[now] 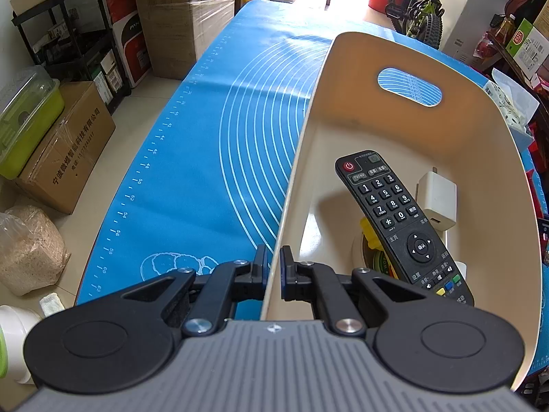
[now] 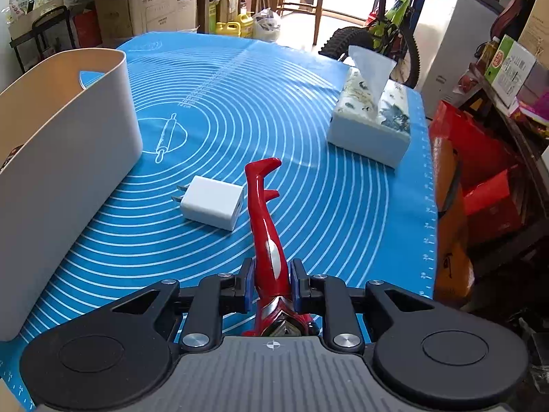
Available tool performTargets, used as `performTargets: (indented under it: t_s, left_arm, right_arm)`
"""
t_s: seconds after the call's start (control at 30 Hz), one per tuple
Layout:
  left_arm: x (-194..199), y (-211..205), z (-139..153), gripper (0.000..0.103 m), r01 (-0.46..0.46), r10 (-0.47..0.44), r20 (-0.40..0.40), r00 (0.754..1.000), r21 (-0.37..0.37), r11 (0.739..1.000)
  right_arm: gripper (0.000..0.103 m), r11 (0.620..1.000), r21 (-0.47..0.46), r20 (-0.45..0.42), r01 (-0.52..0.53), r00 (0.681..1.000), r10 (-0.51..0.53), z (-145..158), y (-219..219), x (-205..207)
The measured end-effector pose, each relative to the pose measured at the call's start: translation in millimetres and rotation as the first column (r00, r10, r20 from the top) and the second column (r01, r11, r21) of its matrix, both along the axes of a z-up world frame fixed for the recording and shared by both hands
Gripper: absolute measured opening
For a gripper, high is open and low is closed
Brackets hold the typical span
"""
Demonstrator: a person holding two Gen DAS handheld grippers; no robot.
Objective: Organize rigid objects
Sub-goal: 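Move the right tool to the red action figure and grasp it, then carry the red figure into the basket and lower it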
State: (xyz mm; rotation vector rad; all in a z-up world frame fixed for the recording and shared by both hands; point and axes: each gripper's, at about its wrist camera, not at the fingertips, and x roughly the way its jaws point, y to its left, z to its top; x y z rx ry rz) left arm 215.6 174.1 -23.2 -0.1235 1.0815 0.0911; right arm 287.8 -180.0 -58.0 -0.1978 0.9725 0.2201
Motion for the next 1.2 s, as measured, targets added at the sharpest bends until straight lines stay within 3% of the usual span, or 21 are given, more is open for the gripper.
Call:
performTargets:
  t_s: [0.43, 0.67, 1.03, 1.2]
  left_arm:
    - [0, 0, 0, 0.009, 0.000, 0.000, 0.000, 1.000, 0.000, 1.000]
    - [0, 0, 0, 0.009, 0.000, 0.000, 0.000, 1.000, 0.000, 1.000]
    - [0, 0, 0, 0.009, 0.000, 0.000, 0.000, 1.000, 0.002, 1.000]
    - [0, -1, -1, 0.009, -0.001, 0.001, 0.000, 1.000, 0.000, 1.000]
  right_arm:
    - [0.031, 0.999, -0.006, 0.060, 0.044, 0.997, -0.043, 27, -4, -12]
    - [0.031, 0.999, 0.021, 0.118, 0.039, 0.992, -0.041, 56, 9, -14]
    - [0.031, 0.985, 0.145, 0.229, -0.094, 0.972, 0.059, 107, 71, -23]
    - [0.031, 0.966, 0.213, 0.262, -0.146, 0.961, 0.088, 116, 110, -16]
